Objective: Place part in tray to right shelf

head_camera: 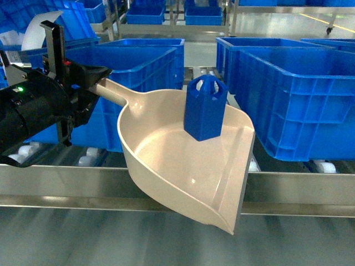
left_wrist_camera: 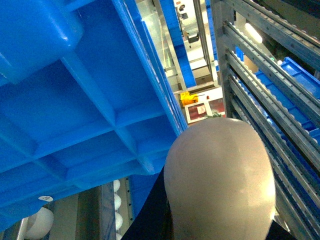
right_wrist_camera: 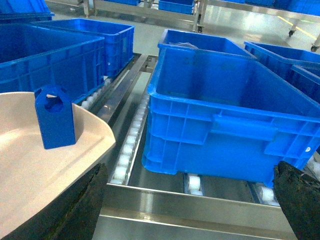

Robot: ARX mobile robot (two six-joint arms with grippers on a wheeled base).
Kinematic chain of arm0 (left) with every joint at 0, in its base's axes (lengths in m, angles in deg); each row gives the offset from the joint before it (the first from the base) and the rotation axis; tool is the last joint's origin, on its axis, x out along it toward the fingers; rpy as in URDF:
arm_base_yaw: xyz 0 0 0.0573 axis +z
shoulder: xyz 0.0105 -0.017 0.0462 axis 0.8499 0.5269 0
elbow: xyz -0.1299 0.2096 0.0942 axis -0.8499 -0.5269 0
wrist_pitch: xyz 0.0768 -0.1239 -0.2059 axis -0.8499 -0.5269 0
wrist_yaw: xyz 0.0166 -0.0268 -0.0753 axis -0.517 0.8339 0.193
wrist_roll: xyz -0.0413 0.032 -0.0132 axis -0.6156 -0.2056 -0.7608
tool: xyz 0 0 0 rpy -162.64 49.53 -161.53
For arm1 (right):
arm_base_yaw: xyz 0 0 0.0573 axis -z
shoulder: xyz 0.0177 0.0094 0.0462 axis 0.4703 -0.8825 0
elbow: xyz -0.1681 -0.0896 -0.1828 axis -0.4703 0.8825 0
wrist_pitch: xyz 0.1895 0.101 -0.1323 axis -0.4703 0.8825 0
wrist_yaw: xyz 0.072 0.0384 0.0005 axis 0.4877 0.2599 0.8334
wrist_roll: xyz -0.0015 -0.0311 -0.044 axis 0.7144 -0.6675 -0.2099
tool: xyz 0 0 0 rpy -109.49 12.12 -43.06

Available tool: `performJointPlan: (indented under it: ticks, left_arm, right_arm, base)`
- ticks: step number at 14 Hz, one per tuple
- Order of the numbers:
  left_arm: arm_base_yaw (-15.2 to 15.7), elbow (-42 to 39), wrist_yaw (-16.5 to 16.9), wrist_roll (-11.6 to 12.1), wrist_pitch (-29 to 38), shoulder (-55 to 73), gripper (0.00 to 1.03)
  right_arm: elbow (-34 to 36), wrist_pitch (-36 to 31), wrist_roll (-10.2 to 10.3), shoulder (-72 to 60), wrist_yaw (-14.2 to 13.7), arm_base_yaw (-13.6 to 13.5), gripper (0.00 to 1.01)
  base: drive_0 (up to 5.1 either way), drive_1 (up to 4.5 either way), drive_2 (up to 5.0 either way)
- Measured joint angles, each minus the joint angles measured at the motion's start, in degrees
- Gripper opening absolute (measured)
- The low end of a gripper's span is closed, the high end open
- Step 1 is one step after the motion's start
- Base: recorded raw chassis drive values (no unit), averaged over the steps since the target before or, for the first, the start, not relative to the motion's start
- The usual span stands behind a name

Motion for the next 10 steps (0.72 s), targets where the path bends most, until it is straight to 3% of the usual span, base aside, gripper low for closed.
performJointPlan:
  ticks: [10]
  left_arm:
    - [0.0,0.0,0.0,0.0,0.0,0.0,0.16]
  right_arm:
    - [0.0,0.0,0.0,0.0,0.0,0.0,0.98]
  base:
    - [0.0,0.00,0.0]
